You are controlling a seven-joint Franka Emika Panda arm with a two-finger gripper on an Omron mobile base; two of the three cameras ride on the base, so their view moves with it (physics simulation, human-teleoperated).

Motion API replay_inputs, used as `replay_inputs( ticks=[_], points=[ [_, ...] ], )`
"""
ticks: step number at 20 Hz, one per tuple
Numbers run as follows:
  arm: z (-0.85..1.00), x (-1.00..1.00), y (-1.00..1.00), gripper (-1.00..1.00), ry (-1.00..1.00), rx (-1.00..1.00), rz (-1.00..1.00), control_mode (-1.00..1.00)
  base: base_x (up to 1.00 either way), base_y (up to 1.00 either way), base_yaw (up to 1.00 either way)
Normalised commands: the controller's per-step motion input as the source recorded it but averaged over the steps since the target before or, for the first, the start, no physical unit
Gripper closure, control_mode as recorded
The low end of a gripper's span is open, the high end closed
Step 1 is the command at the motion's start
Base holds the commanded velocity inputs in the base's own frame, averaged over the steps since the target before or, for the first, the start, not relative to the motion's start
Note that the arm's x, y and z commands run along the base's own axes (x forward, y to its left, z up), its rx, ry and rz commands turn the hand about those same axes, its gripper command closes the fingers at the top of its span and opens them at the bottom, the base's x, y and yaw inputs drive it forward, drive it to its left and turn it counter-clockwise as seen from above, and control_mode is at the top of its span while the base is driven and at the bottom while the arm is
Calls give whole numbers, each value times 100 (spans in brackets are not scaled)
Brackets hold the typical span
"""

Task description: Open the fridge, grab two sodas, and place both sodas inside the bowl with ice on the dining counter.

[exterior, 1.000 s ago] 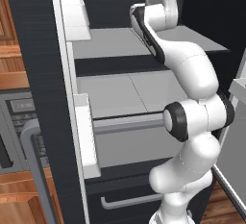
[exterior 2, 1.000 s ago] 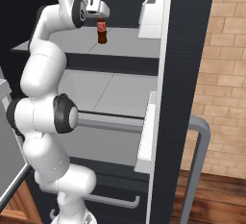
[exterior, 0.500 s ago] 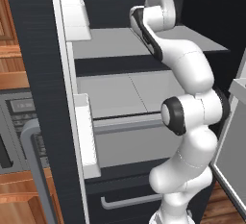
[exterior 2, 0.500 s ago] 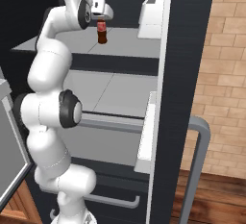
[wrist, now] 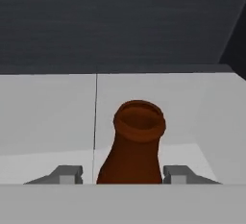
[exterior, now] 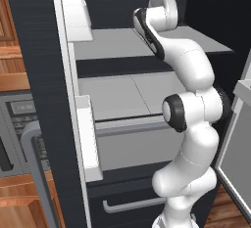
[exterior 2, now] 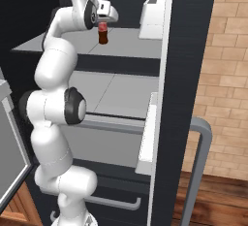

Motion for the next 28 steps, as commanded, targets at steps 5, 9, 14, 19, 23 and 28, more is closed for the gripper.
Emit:
replay_inputs(
  ticks=[5, 9, 14, 19, 23, 28],
  points=[
    [-18, 15, -4, 100, 2, 0, 0, -100, 0, 0, 0],
    [-3, 0, 0, 100, 5, 0, 0, -100, 0, 0, 0],
    [-1, -5, -4, 100, 0, 0, 0, -100, 0, 0, 0],
    [0, -50, -14, 100, -7, 1, 0, -100, 0, 0, 0],
    [3, -99, -1, 100, -15, 1, 2, -100, 0, 0, 0],
    [8, -100, 0, 100, -7, 0, 4, -100, 0, 0, 0]
  ],
)
